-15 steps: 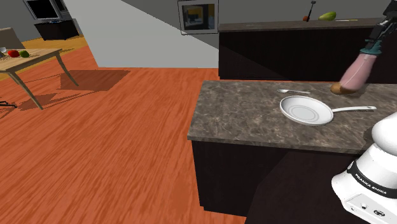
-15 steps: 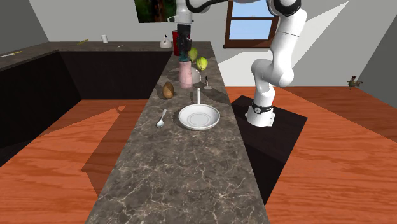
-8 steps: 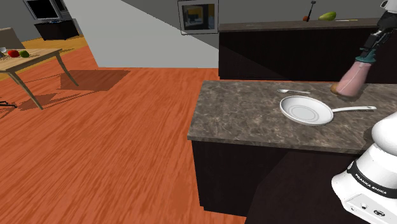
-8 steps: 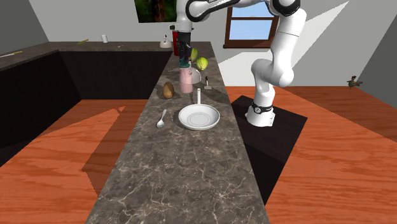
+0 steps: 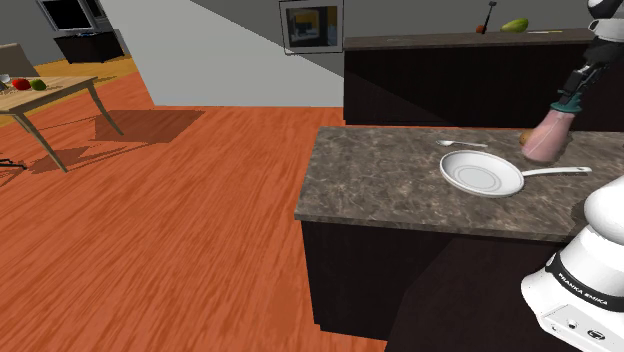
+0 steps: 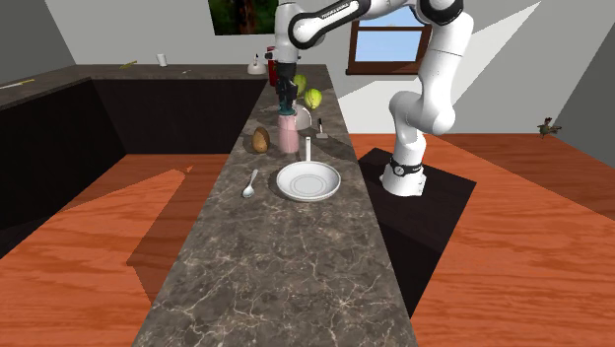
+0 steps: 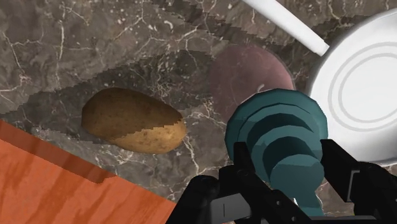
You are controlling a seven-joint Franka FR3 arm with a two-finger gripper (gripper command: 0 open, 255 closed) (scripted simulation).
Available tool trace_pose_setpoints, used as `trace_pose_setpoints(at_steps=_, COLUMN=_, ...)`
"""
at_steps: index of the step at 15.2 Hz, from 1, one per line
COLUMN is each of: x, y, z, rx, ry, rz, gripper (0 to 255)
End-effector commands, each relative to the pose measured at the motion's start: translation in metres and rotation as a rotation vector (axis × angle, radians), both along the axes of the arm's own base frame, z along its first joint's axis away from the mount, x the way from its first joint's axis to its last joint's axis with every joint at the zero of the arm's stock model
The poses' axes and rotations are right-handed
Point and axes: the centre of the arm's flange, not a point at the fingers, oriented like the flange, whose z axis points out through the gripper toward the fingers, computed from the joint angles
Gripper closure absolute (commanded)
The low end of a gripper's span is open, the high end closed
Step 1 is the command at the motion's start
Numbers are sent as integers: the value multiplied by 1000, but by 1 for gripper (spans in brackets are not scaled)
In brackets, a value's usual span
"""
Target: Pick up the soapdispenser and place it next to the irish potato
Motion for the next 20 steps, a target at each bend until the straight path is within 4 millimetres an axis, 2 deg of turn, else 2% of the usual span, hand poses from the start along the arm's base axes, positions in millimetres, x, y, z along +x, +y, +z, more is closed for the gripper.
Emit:
trace_pose_setpoints(at_steps=1, x=1, y=-1, z=-10, rx=-1, ry=0, rz=0, gripper=255)
trace_pose_setpoints(at_steps=5, x=1, y=-1, z=-34, rx=-1, ry=0, rz=0, gripper=255)
trace_pose_setpoints(at_steps=13, x=1, y=-1, z=-34, rx=-1, ry=0, rz=0, gripper=255)
trace_pose_setpoints(at_steps=14, x=1, y=-1, z=-34, rx=-1, ry=0, rz=0, gripper=0)
trace_pose_setpoints(at_steps=19, x=1, y=-1, z=-34, rx=-1, ry=0, rz=0, gripper=0)
trace_pose_setpoints(at_steps=20, x=-1, y=-1, z=-21, rx=-1, ry=0, rz=0, gripper=0)
